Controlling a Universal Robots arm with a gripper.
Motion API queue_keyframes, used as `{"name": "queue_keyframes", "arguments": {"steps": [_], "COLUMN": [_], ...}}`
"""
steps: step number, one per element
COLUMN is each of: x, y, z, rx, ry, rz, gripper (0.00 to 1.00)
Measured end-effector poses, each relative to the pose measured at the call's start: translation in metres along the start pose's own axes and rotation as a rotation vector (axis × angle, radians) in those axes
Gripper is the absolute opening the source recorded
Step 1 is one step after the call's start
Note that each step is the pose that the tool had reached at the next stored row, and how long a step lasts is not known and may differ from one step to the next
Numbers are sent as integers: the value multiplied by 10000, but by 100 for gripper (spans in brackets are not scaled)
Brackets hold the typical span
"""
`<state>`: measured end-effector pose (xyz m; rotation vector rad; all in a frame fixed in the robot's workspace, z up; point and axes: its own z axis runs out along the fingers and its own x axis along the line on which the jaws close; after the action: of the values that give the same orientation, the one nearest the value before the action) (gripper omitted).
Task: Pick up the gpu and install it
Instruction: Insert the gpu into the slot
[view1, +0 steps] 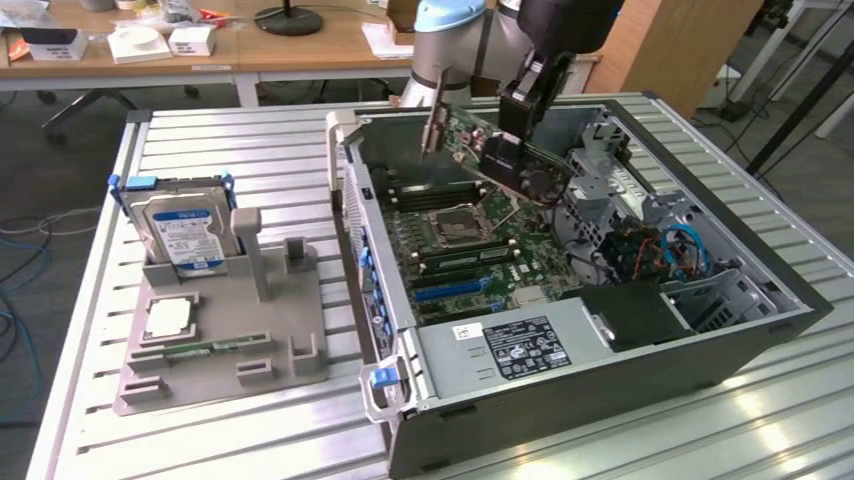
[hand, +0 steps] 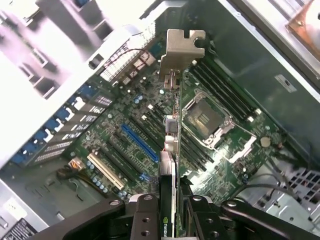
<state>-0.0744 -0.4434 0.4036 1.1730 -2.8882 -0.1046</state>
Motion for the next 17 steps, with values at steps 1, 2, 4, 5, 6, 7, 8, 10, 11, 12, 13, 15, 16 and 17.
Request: {"name": "queue_keyframes", "arguments": {"steps": [1,2,4,5,6,7,8,10,11,12,13,15,16,17], "x": [0,0,0,0,0,0,0,0,0,0,0,-1,-2,-3], "y": [0,0,0,0,0,0,0,0,0,0,0,0,1,1], "z": [0,0,1,1,1,1,2,3,3,4,4,4,4,3], "rx": [-1,-1,-3,-4,-5,-5,-6,-8,-9,-9,-10,-8,-3,4], "ry": [12,25,52,64,76,90,102,127,141,154,166,185,197,214], "rz": [-181,-360,-730,-908,-1088,-1267,-1447,-1805,-2001,-2181,-2351,-2536,-2619,-2707], "gripper": [26,26,26,26,26,26,26,26,26,26,26,26,26,26]}}
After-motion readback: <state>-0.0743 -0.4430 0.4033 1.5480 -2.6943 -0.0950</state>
